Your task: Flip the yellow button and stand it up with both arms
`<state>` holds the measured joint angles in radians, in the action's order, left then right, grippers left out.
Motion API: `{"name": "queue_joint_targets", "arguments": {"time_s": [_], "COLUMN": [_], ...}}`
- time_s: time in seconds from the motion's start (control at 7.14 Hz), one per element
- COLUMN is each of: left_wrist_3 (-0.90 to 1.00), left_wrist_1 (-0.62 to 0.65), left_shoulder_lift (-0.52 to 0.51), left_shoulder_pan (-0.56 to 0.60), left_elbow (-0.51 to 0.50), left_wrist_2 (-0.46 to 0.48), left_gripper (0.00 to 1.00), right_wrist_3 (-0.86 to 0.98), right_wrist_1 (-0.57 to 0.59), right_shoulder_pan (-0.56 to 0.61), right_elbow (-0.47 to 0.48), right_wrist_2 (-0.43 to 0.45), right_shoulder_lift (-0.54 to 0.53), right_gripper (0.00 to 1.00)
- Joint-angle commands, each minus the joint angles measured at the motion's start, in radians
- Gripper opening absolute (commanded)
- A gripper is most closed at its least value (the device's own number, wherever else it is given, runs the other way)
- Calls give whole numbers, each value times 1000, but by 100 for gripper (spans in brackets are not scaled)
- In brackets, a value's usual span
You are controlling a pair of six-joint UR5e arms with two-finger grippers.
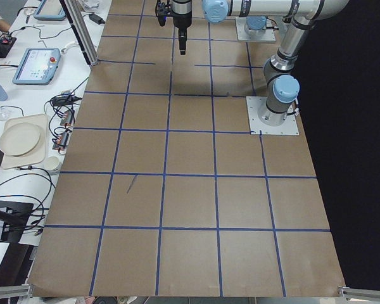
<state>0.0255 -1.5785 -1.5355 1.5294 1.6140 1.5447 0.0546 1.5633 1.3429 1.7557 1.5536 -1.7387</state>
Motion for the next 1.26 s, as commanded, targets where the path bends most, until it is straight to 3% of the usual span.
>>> {"name": "queue_joint_targets", "arguments": {"time_s": [0.0, 0.28, 0.56, 0.84, 1.12], "left_wrist_3": [-1, -1, 1, 1, 1], "left_wrist_1": [0, 0, 0, 0, 0], "left_shoulder_lift": [0, 0, 0, 0, 0], "left_shoulder_pan": [0, 0, -2, -2, -2], "left_elbow": [1, 1, 1, 3, 3], "left_wrist_2": [0, 0, 0, 0, 0], "left_gripper": [100, 99, 99, 99, 99], "right_wrist_3": [-221, -225, -211, -211, -210], "right_wrist_1": [-51, -30, -26, -48, -132], "right_shoulder_pan": [198, 258, 257, 251, 243], "right_elbow": [-4, 45, 28, -97, -136], "right_wrist_2": [0, 2, 28, 31, 33], "right_shoulder_lift": [-38, -30, -12, 62, 56], "right_gripper": [100, 100, 100, 100, 100]}}
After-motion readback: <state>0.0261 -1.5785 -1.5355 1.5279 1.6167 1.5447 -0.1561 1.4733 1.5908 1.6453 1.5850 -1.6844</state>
